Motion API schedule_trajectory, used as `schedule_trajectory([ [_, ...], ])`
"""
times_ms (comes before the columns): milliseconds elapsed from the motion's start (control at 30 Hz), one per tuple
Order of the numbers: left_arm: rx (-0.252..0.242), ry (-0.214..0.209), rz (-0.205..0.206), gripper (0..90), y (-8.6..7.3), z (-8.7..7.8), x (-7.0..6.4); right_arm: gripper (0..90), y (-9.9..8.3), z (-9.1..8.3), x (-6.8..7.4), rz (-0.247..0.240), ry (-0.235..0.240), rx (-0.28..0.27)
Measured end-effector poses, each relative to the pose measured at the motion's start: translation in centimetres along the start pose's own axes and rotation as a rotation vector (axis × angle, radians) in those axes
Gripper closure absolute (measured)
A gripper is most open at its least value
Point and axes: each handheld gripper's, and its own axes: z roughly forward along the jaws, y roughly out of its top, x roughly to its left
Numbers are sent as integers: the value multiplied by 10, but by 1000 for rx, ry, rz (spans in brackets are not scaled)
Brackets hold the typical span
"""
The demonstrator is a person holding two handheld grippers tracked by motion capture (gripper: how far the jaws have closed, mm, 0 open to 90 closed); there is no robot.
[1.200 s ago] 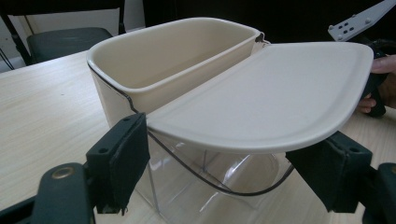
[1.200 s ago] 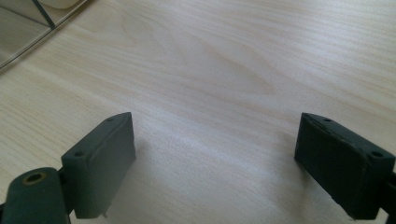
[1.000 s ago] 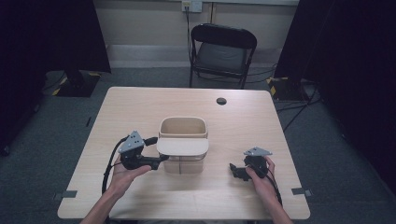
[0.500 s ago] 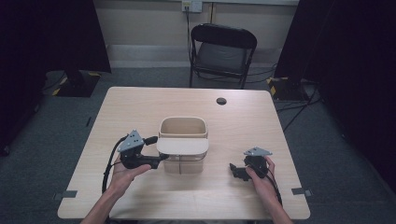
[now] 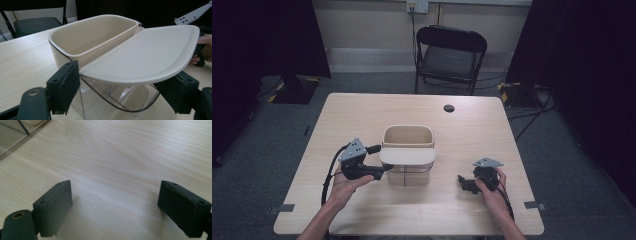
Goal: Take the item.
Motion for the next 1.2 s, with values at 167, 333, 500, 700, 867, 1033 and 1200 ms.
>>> schedule_trajectory([
  [167,-2,3,5,209,1,1,0,116,0,0,0,0,0,0],
  [333,-6,0,2,201,2,2,1,116,0,0,0,0,0,0],
  [500,-12,4,9,208,3,1,1,116,0,0,0,0,0,0],
  [700,-23,-1,8,210,4,0,0,116,0,0,0,0,0,0],
  [867,-25,0,7,199,4,1,0,116,0,0,0,0,0,0],
  [1033,-30,4,18,204,4,0,0,116,0,0,0,0,0,0],
  [1200,-34,2,16,205,5,0,0,116,0,0,0,0,0,0],
])
